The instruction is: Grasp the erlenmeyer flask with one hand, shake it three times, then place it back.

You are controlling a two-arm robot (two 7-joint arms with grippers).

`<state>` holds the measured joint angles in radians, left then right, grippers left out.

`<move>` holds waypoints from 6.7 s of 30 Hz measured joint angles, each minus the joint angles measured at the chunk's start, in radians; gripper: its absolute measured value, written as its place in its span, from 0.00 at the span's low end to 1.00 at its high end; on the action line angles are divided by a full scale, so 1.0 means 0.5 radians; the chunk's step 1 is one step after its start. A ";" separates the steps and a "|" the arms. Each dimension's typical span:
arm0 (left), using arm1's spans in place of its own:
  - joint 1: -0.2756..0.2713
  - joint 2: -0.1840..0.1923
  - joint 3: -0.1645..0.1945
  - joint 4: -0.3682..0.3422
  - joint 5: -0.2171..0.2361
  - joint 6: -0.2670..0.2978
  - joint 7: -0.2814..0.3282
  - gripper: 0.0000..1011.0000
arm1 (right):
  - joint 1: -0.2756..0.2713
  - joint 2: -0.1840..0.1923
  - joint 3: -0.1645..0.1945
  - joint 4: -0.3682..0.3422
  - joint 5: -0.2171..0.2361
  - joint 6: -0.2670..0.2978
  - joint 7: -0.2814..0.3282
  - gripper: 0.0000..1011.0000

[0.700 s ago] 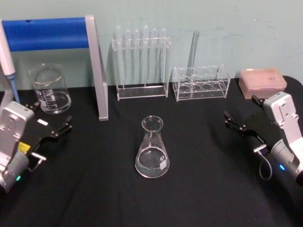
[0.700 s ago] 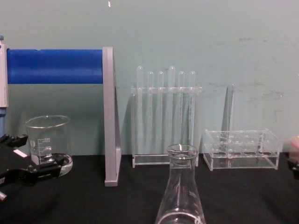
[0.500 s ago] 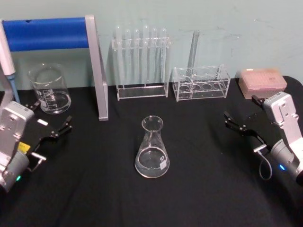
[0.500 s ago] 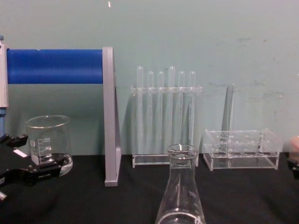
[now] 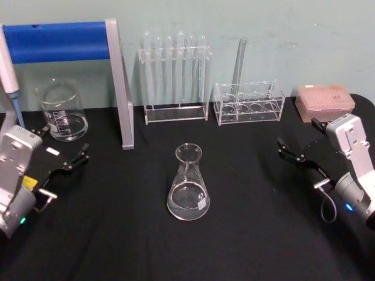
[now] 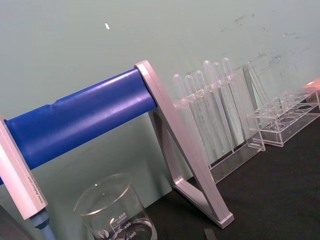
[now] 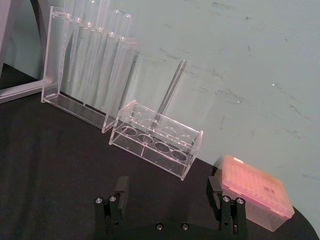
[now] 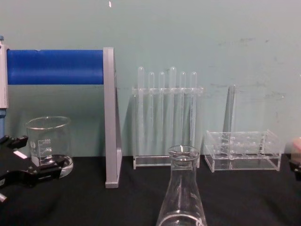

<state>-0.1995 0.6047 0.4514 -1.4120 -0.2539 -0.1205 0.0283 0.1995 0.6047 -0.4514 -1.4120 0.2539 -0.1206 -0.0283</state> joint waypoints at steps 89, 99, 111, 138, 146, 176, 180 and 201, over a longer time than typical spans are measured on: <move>0.000 0.000 0.000 0.000 0.000 0.000 0.000 0.99 | -0.256 -0.143 0.030 -0.323 0.417 -0.011 0.930 0.99; 0.000 0.000 0.000 0.000 0.000 0.000 0.000 0.99 | -0.180 -0.228 -0.004 -0.255 0.326 0.002 1.010 0.99; 0.000 0.000 0.000 0.000 0.000 0.000 0.000 0.99 | -0.050 -0.374 -0.030 -0.115 0.215 0.005 1.051 0.99; 0.000 0.000 0.000 0.000 0.000 0.000 0.000 0.99 | 0.091 -0.543 -0.025 0.094 0.188 -0.004 1.083 0.99; 0.000 0.000 0.000 0.000 0.000 0.000 0.000 0.99 | 0.105 -0.565 -0.027 0.114 0.193 -0.007 1.089 0.99; 0.000 0.000 0.000 0.000 0.000 0.000 0.000 0.99 | 0.105 -0.563 -0.028 0.114 0.196 -0.008 1.090 0.63; 0.000 0.000 0.000 0.000 0.000 0.000 0.000 0.99 | 0.105 -0.563 -0.028 0.113 0.196 -0.008 1.090 0.47; 0.000 0.000 0.000 0.000 0.000 0.000 0.000 0.99 | 0.050 -0.501 0.063 -0.153 0.202 0.132 0.957 0.45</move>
<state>-0.1995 0.6047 0.4514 -1.4120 -0.2540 -0.1205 0.0283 0.2244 0.3541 -0.4199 -1.4885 0.3547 -0.0548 0.4501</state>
